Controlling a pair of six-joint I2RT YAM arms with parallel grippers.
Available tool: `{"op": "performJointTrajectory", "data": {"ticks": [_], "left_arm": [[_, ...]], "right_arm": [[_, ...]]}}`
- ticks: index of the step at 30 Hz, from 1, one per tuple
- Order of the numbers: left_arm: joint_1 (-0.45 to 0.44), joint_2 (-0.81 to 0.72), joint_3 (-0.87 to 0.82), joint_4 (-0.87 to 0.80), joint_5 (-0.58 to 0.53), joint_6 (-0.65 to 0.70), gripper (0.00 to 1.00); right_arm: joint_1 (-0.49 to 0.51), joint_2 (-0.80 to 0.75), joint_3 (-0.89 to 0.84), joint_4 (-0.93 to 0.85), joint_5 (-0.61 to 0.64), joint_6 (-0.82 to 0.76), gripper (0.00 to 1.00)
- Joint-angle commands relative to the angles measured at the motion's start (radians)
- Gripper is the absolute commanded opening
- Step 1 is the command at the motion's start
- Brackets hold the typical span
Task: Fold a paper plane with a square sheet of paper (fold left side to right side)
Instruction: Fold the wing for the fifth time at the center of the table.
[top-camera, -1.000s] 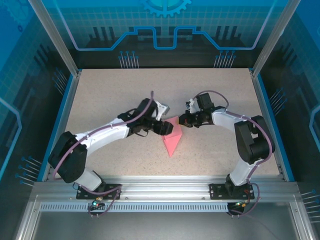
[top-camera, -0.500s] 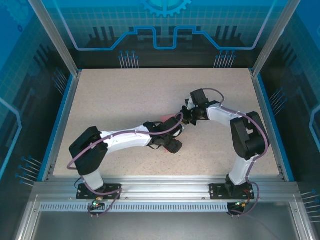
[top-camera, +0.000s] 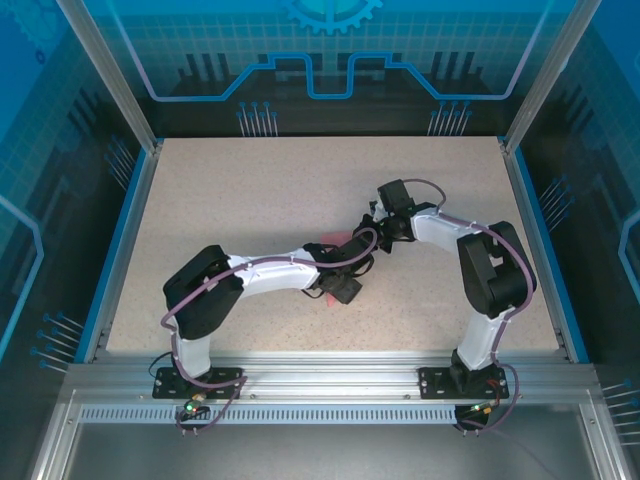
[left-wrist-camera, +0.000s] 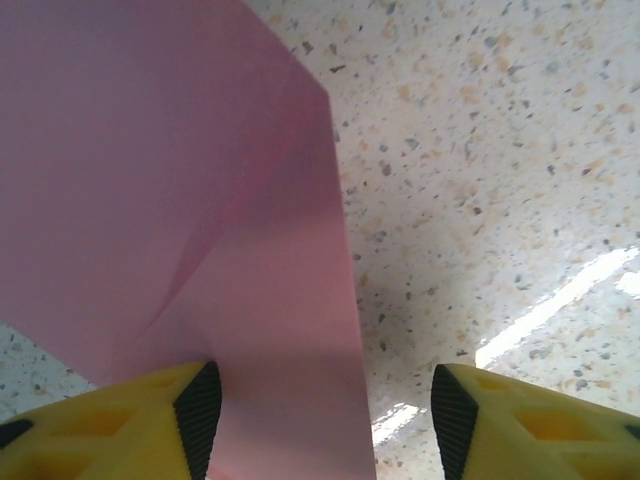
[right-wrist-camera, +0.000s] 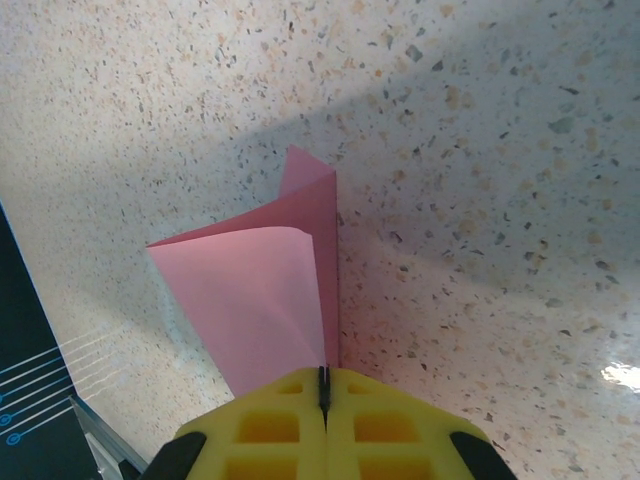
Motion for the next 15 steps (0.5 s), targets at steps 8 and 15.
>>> {"op": "performJointTrajectory", "data": {"ticks": [8, 15], "left_arm": [[-0.009, 0.022, 0.019, -0.034, -0.039, -0.019, 0.38], [-0.009, 0.024, 0.015, -0.030, -0.045, -0.022, 0.26]], "right_arm": [[0.014, 0.016, 0.033, -0.042, 0.019, -0.003, 0.00], [0.016, 0.018, 0.043, -0.065, 0.032, -0.025, 0.00]]}}
